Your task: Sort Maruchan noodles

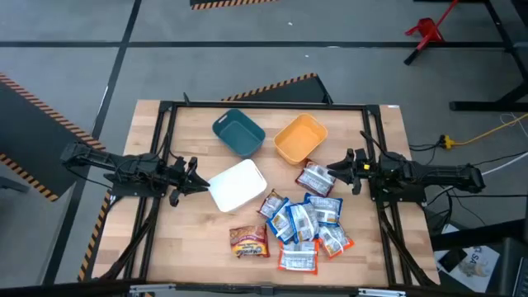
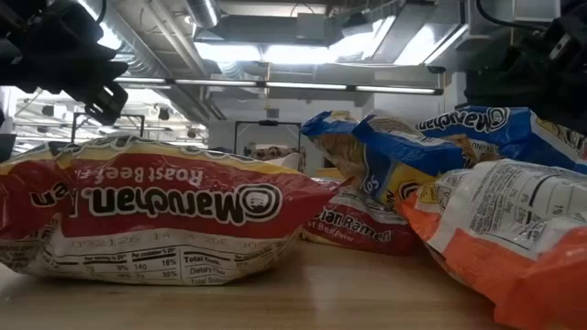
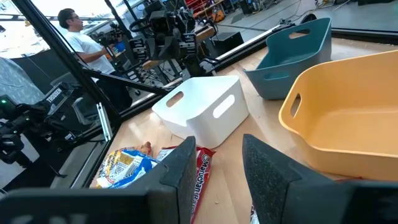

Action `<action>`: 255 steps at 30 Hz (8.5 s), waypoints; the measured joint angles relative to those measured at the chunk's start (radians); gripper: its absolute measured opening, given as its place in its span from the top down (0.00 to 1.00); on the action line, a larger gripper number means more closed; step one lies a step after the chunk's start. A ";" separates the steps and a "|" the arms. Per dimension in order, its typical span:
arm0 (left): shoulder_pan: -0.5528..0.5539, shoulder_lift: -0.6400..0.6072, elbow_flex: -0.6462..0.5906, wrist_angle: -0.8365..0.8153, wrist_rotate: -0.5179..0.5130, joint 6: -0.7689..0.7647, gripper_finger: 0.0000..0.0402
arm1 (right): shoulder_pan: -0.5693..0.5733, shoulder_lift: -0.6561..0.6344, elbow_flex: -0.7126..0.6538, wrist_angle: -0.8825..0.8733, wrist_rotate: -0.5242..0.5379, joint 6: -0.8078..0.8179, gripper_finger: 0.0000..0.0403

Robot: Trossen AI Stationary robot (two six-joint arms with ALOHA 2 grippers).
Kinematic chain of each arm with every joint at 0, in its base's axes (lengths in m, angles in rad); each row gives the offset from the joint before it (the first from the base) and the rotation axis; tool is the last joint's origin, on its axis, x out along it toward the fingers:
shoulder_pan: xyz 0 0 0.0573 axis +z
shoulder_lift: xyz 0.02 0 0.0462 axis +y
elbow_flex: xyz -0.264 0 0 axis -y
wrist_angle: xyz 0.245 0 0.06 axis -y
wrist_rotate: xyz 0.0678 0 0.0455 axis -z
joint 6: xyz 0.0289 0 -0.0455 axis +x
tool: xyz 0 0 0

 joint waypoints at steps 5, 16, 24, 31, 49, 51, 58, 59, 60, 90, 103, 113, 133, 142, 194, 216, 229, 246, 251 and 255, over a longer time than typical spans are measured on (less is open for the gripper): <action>0.000 0.000 0.000 0.000 0.000 0.000 0.82 | 0.000 0.000 0.000 0.000 0.000 0.000 0.71; 0.000 0.000 0.000 0.000 0.000 0.000 0.82 | 0.000 0.000 0.000 0.000 0.000 0.000 0.71; 0.000 0.000 0.000 0.000 0.000 0.000 0.82 | 0.000 0.000 0.000 0.000 0.000 0.000 0.71; 0.000 0.000 0.000 0.000 0.000 0.000 0.82 | 0.000 0.000 0.000 0.008 0.000 0.000 0.71; 0.000 0.000 0.000 0.016 -0.048 0.129 0.82 | 0.000 0.000 0.000 0.005 0.063 0.474 0.71; 0.000 -0.001 0.000 0.041 -0.076 0.113 0.82 | 0.000 0.000 0.000 0.007 0.046 0.468 0.71; 0.001 0.000 0.000 0.069 -0.083 -0.030 0.82 | -0.007 0.036 0.128 0.036 0.180 0.325 0.71; 0.001 0.000 0.000 0.072 -0.082 -0.031 0.82 | -0.007 0.062 0.179 -0.019 0.212 0.279 0.71; 0.001 0.000 0.000 0.082 -0.082 -0.031 0.82 | -0.006 0.099 0.234 -0.095 0.251 0.246 0.71; 0.001 0.000 0.000 0.220 -0.110 -0.114 0.82 | -0.117 1.245 0.741 -0.835 0.095 -0.232 0.13; 0.000 0.000 0.000 0.209 -0.140 -0.108 0.82 | -0.235 1.229 0.740 -0.878 -0.006 -0.434 0.14; 0.000 0.000 0.000 0.203 -0.168 -0.108 0.82 | -0.147 1.231 0.740 -0.756 0.069 -0.471 0.14; 0.000 0.000 0.000 0.177 -0.195 -0.104 0.82 | -0.129 1.304 0.743 -0.771 0.058 -0.413 0.82; 0.000 0.000 0.000 0.178 -0.195 -0.104 0.82 | -0.130 1.284 0.759 -0.832 0.007 -0.388 0.99; 0.001 0.000 0.000 0.177 -0.398 -0.140 0.82 | 0.033 1.126 0.381 -0.234 0.260 -0.240 0.60; 0.001 0.000 0.000 0.135 -0.397 -0.139 0.82 | 0.033 1.123 0.531 -0.445 0.150 -0.155 1.00; 0.001 0.000 0.000 0.135 -0.396 -0.138 0.82 | 0.032 1.120 0.875 -0.548 0.102 -0.258 1.00; 0.001 0.000 0.000 0.135 -0.396 -0.126 0.82 | -0.138 1.598 1.426 -0.368 0.197 -0.391 1.00; 0.001 0.000 0.000 0.134 -0.397 -0.102 0.82 | -0.138 1.797 1.614 -0.322 0.181 -0.296 1.00; 0.000 0.000 0.000 0.128 -0.398 -0.101 0.82 | -0.138 1.929 1.761 -0.303 0.209 -0.251 1.00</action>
